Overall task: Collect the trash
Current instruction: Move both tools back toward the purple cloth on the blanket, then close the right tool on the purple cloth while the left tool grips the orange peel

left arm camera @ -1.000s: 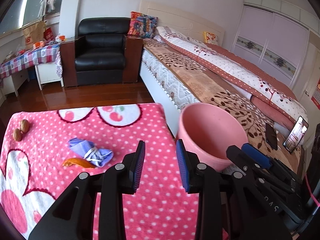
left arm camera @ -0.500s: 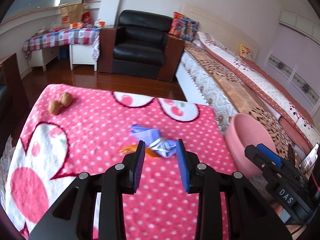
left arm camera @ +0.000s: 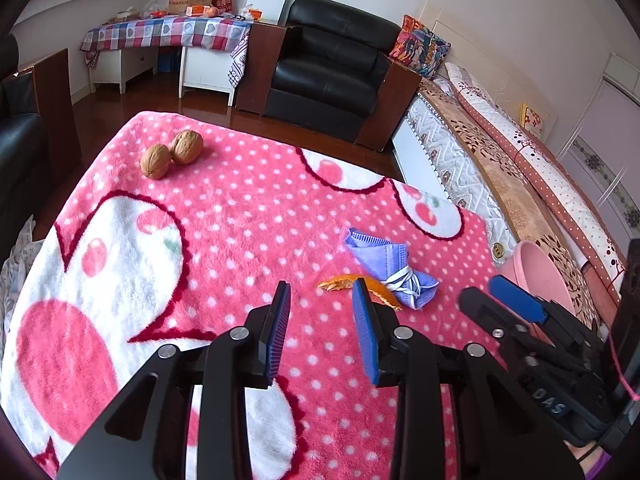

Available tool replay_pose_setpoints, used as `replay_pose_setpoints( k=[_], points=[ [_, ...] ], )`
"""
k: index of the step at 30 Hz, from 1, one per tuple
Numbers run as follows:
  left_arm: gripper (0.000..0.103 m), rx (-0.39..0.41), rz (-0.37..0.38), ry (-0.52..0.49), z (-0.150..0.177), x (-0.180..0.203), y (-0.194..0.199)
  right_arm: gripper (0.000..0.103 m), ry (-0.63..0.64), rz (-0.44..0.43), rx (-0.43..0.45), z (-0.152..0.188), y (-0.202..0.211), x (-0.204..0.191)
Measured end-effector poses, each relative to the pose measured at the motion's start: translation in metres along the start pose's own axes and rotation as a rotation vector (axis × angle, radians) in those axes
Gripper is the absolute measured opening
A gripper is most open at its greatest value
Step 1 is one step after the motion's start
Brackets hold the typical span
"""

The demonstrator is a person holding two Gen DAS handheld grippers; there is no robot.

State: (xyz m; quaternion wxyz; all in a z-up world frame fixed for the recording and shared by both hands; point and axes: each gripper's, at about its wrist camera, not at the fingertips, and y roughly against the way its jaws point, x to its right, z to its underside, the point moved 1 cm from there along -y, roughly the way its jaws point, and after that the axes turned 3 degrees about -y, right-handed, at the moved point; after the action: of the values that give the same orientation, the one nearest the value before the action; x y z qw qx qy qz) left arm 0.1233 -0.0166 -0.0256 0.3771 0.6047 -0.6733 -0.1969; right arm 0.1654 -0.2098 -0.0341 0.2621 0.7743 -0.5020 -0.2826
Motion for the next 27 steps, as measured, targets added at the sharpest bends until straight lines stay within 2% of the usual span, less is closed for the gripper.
replay_pose_setpoints(
  k=[4,9,11,12,13,17,18,23,27],
  points=[
    [0.032,-0.012,0.02,-0.008,0.001,0.002,-0.007,0.054,0.038,0.015,-0.041,-0.004,-0.027,-0.002],
    [0.032,-0.026,0.06,-0.015,0.001,0.005,-0.013,0.054,0.054,-0.006,-0.121,-0.004,-0.059,-0.001],
    [0.032,-0.035,0.073,-0.017,0.002,0.007,-0.016,0.054,0.061,0.014,-0.13,-0.002,-0.066,0.0],
    [0.032,-0.037,0.073,-0.019,0.003,0.008,-0.017,0.05,0.058,0.019,-0.138,-0.002,-0.069,0.001],
    [0.032,-0.04,0.075,-0.02,0.003,0.009,-0.018,0.041,0.05,0.018,-0.147,-0.001,-0.071,0.003],
    [0.032,-0.055,0.083,-0.011,0.004,0.01,-0.023,0.028,-0.002,-0.006,-0.145,0.001,-0.067,0.012],
    [0.032,-0.061,0.083,-0.011,0.004,0.011,-0.024,0.016,-0.022,-0.014,-0.14,0.002,-0.063,0.014],
    [0.032,-0.086,0.082,-0.011,0.01,0.015,-0.028,0.013,-0.094,-0.024,-0.062,0.003,-0.03,0.024],
    [0.032,-0.135,0.096,0.038,0.012,0.017,-0.039,0.012,-0.124,-0.022,-0.006,0.007,-0.003,0.027]
  ],
)
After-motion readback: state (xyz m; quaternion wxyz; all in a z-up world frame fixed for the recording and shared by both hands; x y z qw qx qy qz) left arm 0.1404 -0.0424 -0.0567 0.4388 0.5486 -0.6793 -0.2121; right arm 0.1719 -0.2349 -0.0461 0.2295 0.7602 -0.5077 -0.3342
